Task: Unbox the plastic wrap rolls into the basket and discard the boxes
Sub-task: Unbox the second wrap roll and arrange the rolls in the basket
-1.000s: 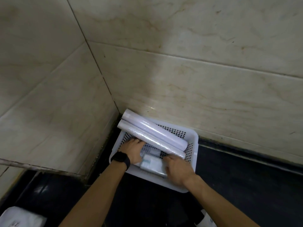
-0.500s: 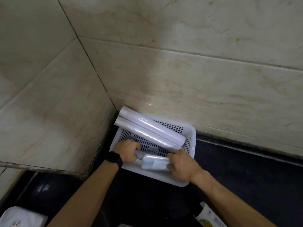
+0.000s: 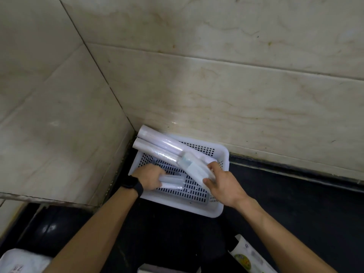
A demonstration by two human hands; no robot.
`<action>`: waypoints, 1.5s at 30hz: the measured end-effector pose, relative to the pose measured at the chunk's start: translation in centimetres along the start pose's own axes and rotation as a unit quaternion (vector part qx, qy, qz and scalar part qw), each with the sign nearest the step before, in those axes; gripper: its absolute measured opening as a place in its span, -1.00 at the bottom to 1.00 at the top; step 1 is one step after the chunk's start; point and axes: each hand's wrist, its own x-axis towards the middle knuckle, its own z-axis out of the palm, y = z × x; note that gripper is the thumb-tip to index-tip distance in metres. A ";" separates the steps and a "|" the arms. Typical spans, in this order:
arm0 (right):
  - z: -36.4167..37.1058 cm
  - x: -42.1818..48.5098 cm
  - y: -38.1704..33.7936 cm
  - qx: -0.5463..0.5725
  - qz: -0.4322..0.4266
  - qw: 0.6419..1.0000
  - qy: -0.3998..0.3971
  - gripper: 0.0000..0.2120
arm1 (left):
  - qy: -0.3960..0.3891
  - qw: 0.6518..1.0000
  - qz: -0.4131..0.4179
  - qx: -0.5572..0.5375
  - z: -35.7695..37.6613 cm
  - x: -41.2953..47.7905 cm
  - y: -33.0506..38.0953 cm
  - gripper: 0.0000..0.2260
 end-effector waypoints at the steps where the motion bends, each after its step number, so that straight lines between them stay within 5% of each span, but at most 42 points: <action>1: 0.1 0.1 0.0 -0.024 -0.007 1.000 -0.006 -0.68 | 0.016 0.999 0.004 -0.029 -0.7 -0.7 -0.7 -0.90; 7: 2.4 2.0 -1.8 -0.089 -0.039 0.993 -0.062 -0.57 | 0.134 0.971 -0.020 -0.199 -4.2 -6.8 -5.4 -0.90; 11: 5.5 4.4 -4.3 -0.056 -0.038 0.993 -0.093 -0.66 | 0.172 0.964 -0.056 -0.196 -4.6 -9.2 -7.5 -0.79; 15: 8.4 5.6 -5.5 -0.052 -0.016 0.993 -0.105 -0.70 | 0.188 0.959 -0.055 -0.203 -4.3 -10.1 -7.9 -0.69; 24: 9.4 5.3 -5.4 -0.119 -0.015 0.988 -0.101 -0.52 | 0.146 0.967 -0.014 -0.209 -4.0 -9.1 -5.4 -0.91; 28: 7.6 2.8 -4.6 -0.096 -0.028 0.994 -0.051 -0.44 | 0.095 0.981 -0.027 -0.165 -3.6 -6.7 -3.3 -0.83; 34: 4.4 -2.8 0.5 -0.129 -0.068 0.975 0.166 -0.65 | 0.034 0.999 -0.013 -0.030 -1.8 -2.2 -0.1 -0.81; 42: 6.5 -2.9 2.7 -0.111 -0.079 0.969 0.207 -0.72 | 0.032 0.994 -0.003 0.102 1.1 0.4 0.8 -0.79; 45: 7.0 -3.0 3.2 -0.105 -0.091 0.966 0.217 -0.73 | 0.068 0.992 0.021 0.103 1.9 0.5 0.7 -0.61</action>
